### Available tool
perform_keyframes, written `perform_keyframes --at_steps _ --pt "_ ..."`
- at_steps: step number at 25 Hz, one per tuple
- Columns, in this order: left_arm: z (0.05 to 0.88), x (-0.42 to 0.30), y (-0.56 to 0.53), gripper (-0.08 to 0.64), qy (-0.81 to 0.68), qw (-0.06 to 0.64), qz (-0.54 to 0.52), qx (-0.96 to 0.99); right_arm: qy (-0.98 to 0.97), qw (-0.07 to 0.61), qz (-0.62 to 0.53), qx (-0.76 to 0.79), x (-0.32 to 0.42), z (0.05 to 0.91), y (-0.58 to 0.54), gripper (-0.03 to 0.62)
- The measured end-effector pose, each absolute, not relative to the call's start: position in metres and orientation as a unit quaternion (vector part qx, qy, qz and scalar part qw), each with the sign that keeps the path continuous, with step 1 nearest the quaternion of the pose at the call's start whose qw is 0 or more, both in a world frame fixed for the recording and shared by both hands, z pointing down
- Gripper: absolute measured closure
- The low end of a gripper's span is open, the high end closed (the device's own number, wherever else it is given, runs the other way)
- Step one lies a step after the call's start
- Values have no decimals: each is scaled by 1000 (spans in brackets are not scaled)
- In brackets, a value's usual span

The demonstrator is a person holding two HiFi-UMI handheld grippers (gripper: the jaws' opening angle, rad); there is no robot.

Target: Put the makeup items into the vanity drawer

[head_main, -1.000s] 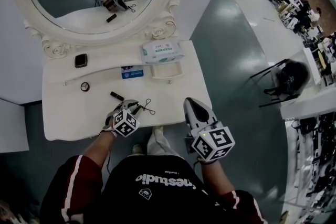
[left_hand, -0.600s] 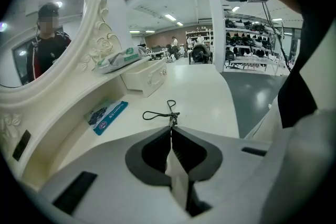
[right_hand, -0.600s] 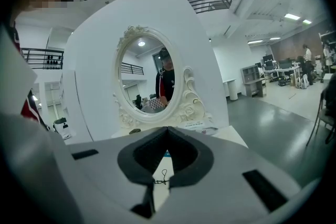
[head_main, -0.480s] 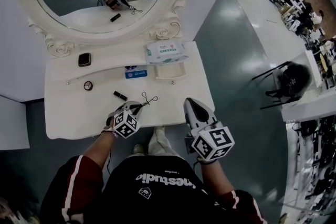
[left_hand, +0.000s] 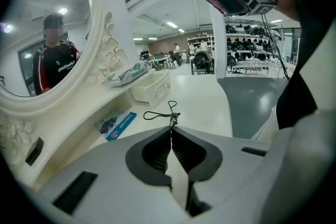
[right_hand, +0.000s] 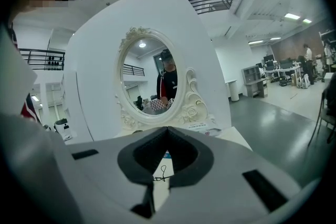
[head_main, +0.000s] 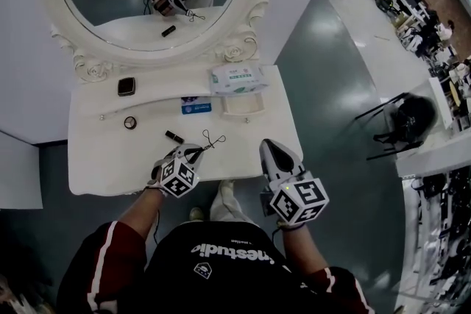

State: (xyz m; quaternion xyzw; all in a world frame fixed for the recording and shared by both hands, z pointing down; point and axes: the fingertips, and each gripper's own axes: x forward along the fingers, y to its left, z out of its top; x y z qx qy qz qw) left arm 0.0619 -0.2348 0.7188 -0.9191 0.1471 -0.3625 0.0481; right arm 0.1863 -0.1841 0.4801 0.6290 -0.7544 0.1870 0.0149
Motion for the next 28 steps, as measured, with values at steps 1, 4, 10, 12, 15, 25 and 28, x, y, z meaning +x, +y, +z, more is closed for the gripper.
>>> perform_keyframes --at_steps 1,4,10,12,15,25,28 --pt "714 61 -234 551 150 50 -359 -920 -755 14 186 629 185 479 -184 589" --pt "700 59 -232 551 159 58 -347 -923 -758 14 180 627 180 475 -183 589" --pt "678 50 -227 551 173 68 -327 -927 -762 3 183 621 168 471 -178 589" --pt "669 46 -226 551 180 64 -317 -929 -764 3 180 620 164 468 -176 589" --pt "653 41 -226 551 192 51 -294 -935 -765 0 176 620 160 465 -173 589" --pt "590 28 -212 551 208 44 -220 -952 -764 -12 165 624 142 457 -158 589" --pt "570 21 -208 551 215 39 -200 -955 -761 -17 160 628 139 453 -154 589"
